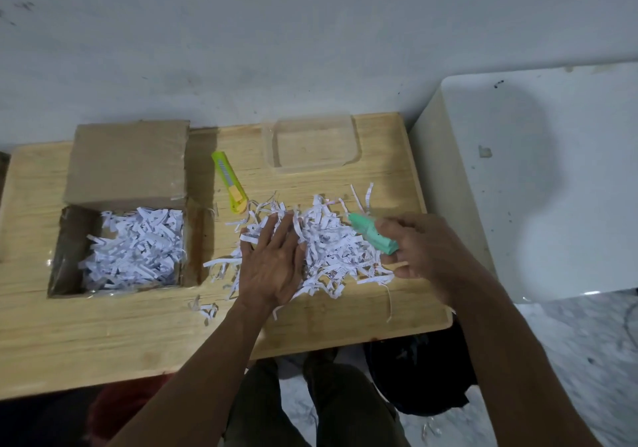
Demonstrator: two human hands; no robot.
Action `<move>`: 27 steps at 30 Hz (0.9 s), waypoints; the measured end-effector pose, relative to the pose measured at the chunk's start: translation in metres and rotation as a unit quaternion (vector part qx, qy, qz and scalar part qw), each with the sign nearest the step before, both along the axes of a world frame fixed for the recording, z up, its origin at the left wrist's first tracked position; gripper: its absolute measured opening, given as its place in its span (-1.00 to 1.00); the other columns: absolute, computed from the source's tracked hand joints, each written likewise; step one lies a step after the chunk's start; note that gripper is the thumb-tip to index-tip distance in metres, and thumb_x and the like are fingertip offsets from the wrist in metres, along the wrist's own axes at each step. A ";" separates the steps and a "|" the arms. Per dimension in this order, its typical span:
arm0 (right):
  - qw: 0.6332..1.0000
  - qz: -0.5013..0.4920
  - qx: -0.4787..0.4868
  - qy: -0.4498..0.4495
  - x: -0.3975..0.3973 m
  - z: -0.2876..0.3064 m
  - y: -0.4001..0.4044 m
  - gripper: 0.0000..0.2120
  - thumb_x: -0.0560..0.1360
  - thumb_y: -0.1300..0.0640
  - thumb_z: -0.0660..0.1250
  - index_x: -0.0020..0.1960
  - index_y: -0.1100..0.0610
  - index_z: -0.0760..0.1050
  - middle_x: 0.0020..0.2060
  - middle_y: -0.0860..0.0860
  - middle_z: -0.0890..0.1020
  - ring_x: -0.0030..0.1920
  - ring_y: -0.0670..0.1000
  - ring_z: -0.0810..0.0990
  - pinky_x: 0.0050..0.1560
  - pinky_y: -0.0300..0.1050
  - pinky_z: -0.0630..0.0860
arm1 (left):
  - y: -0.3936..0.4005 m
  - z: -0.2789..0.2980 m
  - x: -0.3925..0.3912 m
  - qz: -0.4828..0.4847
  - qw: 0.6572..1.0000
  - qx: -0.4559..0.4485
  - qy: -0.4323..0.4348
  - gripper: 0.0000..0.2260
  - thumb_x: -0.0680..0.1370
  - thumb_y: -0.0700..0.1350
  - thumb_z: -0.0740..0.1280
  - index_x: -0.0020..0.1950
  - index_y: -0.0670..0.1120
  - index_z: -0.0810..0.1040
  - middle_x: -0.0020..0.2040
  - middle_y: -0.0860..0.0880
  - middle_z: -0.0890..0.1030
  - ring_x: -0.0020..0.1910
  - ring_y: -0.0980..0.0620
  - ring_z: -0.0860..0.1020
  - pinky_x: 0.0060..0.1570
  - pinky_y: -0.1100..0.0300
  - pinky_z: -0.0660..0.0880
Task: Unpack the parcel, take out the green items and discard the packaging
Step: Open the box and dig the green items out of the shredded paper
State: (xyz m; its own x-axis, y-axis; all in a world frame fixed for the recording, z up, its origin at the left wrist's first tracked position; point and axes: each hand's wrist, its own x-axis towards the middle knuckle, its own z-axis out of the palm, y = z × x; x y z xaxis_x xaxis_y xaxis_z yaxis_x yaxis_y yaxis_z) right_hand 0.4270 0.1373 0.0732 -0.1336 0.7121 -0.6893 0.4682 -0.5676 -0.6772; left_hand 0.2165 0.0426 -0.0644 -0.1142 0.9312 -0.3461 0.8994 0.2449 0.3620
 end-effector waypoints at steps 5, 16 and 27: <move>0.982 -0.111 0.153 -0.006 0.003 -0.002 0.026 -0.80 0.44 0.02 0.46 0.04 0.02 0.61 -0.13 0.00 0.69 -0.18 -0.05 0.63 -0.15 -0.12 0.55 | 0.001 -0.002 0.000 0.005 1.000 0.003 -0.008 -0.34 0.59 0.27 -0.29 0.65 0.06 0.03 0.65 0.16 -0.11 0.62 0.05 -0.21 0.46 -0.40 0.03; 0.919 -0.075 0.293 -0.251 -0.022 -0.133 0.052 -0.70 0.48 0.13 0.36 0.16 0.20 0.48 0.05 0.20 0.60 0.06 0.26 0.55 -0.01 0.00 0.44 | -0.005 0.001 -0.004 0.002 1.000 -0.014 -0.009 -0.29 0.56 0.31 -0.33 0.65 0.07 0.03 0.65 0.16 -0.12 0.63 0.06 -0.22 0.47 -0.38 0.00; 0.897 -0.014 0.363 -0.250 -0.019 -0.118 0.027 -0.72 0.50 0.11 0.33 0.17 0.20 0.51 0.07 0.20 0.57 0.06 0.22 0.52 0.03 0.02 0.48 | -0.006 0.000 -0.006 0.005 1.000 -0.008 -0.016 -0.34 0.57 0.30 -0.32 0.65 0.12 -0.01 0.63 0.20 -0.16 0.61 0.10 -0.25 0.51 -0.33 -0.04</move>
